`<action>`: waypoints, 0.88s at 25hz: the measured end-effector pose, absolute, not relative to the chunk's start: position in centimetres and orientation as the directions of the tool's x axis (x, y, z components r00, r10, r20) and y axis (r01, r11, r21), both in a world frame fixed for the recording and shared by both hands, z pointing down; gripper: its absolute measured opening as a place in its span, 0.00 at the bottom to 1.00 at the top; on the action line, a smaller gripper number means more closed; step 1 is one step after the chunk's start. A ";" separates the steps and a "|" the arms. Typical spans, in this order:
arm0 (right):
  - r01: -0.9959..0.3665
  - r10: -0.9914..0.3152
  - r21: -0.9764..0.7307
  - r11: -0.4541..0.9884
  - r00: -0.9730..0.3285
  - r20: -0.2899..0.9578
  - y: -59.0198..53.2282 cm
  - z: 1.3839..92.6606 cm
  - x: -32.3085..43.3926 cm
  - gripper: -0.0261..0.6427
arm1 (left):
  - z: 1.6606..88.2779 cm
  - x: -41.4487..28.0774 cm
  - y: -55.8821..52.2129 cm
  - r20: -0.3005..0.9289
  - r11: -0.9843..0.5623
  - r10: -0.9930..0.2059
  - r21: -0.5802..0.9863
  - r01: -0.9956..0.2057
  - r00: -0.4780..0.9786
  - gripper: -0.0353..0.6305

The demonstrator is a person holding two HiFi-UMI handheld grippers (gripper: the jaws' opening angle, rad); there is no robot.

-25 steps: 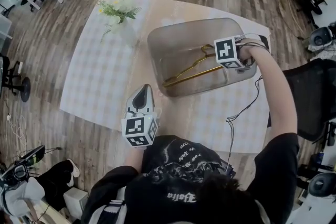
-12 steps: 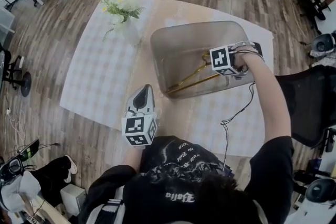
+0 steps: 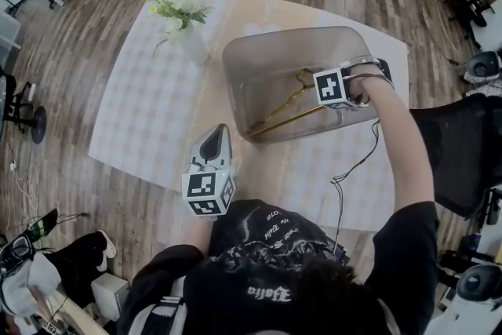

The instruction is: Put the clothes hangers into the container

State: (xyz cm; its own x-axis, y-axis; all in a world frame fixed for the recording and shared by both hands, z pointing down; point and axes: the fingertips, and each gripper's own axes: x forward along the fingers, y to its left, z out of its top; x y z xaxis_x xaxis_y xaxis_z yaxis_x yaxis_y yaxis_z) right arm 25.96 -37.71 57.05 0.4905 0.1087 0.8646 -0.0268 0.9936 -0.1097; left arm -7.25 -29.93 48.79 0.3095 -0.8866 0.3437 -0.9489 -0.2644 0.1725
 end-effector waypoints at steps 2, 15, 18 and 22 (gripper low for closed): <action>-0.021 0.081 -0.081 0.997 0.481 0.873 -38.3 57.0 25.7 0.42 | 48.8 -7.3 -29.8 0.342 -0.265 -0.886 0.175 -0.948 0.311 0.08; -0.094 0.098 -0.063 0.994 0.435 0.895 -37.5 56.0 25.0 0.70 | 48.8 -8.1 -29.0 0.337 -0.256 -0.890 0.193 -0.947 0.309 0.08; -0.108 0.073 -0.032 0.994 0.409 0.909 -37.7 54.6 24.8 0.71 | 48.7 -7.8 -28.8 0.330 -0.266 -0.889 0.196 -0.944 0.319 0.08; -0.129 0.034 0.014 0.992 0.363 0.931 -37.7 52.6 24.6 0.72 | 48.4 -7.3 -28.5 0.321 -0.286 -0.885 0.200 -0.937 0.338 0.08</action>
